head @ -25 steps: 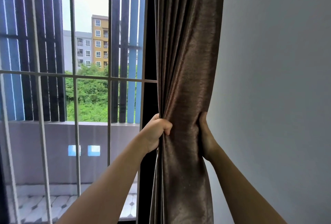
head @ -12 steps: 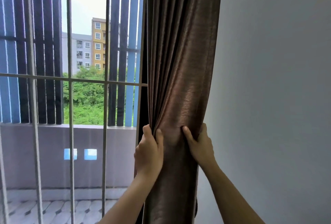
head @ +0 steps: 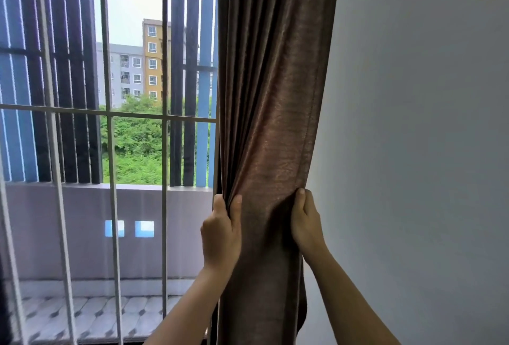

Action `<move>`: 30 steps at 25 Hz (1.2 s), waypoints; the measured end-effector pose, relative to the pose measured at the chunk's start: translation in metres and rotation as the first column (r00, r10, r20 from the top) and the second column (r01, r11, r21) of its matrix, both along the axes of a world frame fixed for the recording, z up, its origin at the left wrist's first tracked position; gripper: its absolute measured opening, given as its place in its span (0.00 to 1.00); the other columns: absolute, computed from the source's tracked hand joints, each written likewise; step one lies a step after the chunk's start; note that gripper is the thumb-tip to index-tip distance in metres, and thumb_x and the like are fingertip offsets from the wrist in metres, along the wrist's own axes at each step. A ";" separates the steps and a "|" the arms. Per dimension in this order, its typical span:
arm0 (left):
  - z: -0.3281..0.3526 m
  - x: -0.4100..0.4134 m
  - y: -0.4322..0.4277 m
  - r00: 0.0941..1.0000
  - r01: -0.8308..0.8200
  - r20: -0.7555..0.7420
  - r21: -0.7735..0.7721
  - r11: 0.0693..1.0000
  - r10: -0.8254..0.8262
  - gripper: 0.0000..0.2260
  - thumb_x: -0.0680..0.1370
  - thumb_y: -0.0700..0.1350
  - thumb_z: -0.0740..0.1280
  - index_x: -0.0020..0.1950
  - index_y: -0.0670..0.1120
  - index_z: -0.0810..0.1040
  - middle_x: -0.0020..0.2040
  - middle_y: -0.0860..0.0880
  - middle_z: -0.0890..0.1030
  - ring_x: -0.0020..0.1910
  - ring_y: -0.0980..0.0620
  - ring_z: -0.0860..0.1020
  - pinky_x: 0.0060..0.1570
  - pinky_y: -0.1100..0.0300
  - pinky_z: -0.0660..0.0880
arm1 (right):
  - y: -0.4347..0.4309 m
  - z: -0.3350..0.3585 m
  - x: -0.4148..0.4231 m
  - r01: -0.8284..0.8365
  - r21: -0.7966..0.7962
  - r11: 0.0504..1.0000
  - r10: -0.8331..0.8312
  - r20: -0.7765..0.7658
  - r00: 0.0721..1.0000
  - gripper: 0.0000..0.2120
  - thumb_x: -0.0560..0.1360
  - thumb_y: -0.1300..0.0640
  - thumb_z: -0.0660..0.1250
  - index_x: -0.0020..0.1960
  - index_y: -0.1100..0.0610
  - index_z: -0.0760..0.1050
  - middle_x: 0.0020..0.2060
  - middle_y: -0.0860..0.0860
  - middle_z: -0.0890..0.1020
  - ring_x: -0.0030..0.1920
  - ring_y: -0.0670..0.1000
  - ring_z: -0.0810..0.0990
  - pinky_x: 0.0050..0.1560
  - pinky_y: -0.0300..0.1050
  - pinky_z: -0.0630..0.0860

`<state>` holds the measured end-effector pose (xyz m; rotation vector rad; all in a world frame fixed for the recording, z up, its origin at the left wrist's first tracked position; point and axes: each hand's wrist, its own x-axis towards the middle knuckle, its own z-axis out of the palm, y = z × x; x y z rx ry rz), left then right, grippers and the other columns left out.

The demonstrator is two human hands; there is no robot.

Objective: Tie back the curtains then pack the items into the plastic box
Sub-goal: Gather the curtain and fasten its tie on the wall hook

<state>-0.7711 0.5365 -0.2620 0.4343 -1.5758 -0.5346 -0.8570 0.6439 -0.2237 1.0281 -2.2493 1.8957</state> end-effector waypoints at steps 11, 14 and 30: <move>-0.010 0.006 -0.009 0.984 0.127 0.139 -0.076 0.989 -0.116 0.05 0.77 0.44 0.64 0.44 0.46 0.69 0.31 0.60 0.70 0.26 0.61 0.74 0.29 0.75 0.72 | -0.001 -0.010 -0.008 -0.201 -0.090 0.975 0.218 0.266 0.939 0.29 0.79 0.38 0.41 0.71 0.50 0.64 0.69 0.51 0.70 0.69 0.53 0.69 0.73 0.55 0.61; -0.003 -0.001 0.002 0.985 0.085 0.155 -0.063 0.994 -0.074 0.07 0.77 0.46 0.63 0.42 0.45 0.70 0.33 0.55 0.73 0.30 0.61 0.75 0.34 0.72 0.75 | -0.001 -0.013 -0.012 -0.316 -0.069 0.946 0.318 0.377 0.870 0.27 0.78 0.35 0.44 0.68 0.47 0.68 0.65 0.50 0.74 0.64 0.52 0.73 0.71 0.57 0.64; 0.029 0.008 0.018 0.906 0.145 0.417 -0.153 0.978 -0.069 0.12 0.78 0.47 0.63 0.42 0.39 0.74 0.38 0.49 0.74 0.34 0.51 0.74 0.35 0.57 0.72 | 0.000 -0.008 0.027 -0.109 -0.215 0.971 0.113 0.007 0.994 0.19 0.82 0.50 0.45 0.69 0.52 0.63 0.48 0.43 0.76 0.48 0.42 0.77 0.53 0.41 0.77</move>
